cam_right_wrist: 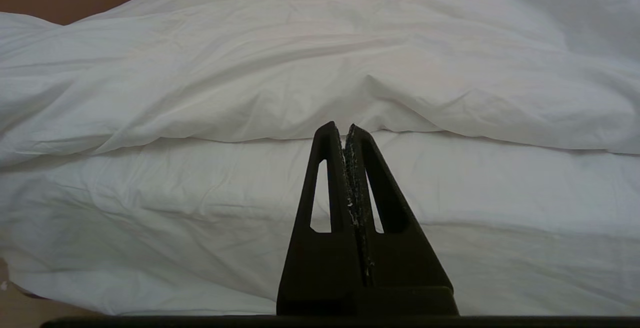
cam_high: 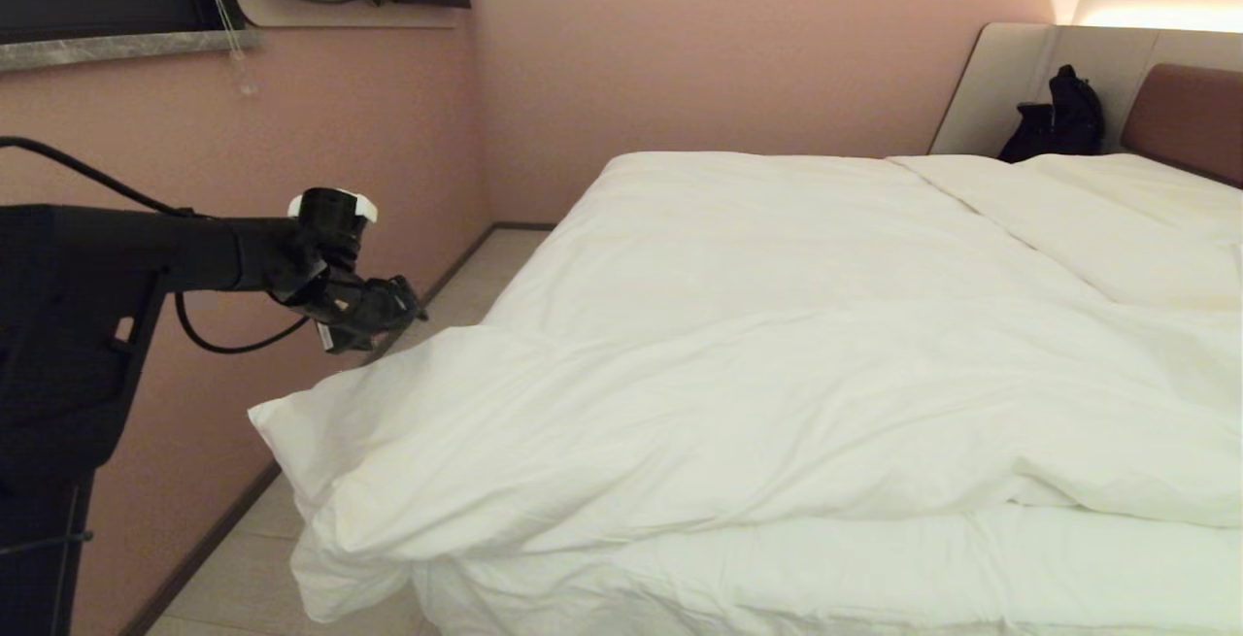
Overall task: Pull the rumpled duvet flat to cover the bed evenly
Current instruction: Flatten the corners of the folded blanket
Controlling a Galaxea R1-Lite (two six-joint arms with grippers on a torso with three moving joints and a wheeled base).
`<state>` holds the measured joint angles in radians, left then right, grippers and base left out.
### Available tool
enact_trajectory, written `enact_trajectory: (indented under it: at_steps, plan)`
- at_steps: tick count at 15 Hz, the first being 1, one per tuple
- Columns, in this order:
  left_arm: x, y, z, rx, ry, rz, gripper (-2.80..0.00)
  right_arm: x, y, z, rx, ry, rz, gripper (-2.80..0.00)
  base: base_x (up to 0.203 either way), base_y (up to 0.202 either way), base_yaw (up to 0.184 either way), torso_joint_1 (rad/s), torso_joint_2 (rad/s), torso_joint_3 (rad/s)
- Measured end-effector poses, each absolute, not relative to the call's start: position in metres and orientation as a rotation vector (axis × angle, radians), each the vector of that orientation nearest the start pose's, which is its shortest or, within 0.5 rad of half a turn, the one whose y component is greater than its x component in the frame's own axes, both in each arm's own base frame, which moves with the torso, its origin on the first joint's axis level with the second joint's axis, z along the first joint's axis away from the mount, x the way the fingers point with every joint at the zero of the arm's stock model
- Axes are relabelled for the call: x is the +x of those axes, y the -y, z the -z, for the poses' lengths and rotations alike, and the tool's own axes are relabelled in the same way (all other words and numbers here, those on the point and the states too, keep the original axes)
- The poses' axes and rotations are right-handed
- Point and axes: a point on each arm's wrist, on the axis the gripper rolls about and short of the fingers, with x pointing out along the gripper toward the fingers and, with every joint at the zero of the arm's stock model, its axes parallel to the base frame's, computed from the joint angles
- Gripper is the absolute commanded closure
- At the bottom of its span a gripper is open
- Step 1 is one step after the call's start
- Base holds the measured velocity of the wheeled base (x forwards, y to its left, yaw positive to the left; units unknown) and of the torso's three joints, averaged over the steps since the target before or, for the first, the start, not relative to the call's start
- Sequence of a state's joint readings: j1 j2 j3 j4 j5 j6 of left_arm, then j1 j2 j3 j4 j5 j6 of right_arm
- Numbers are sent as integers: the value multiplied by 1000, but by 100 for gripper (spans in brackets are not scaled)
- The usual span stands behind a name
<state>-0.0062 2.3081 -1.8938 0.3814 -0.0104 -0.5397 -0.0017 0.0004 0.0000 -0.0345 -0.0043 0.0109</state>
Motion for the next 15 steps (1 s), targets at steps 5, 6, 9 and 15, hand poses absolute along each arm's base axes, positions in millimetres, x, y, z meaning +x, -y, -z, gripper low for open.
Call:
enact_trajectory:
  at_steps: [5,6,9,15]
  plan:
    - [463,4,-144,-527,-853,-218,-280,-23,0,-79,11,34,6,0,0,0,0,0,0,0]
    - [464,4,-141,-526,-860,-219,-280,-23,0,-79,11,34,6,0,0,0,0,0,0,0]
    - [467,4,-130,-528,-885,-225,-280,-23,0,-79,11,35,6,0,0,0,0,0,0,0]
    - [472,6,-100,-535,-967,-253,-280,-23,0,-79,10,34,6,0,0,0,0,0,0,0]
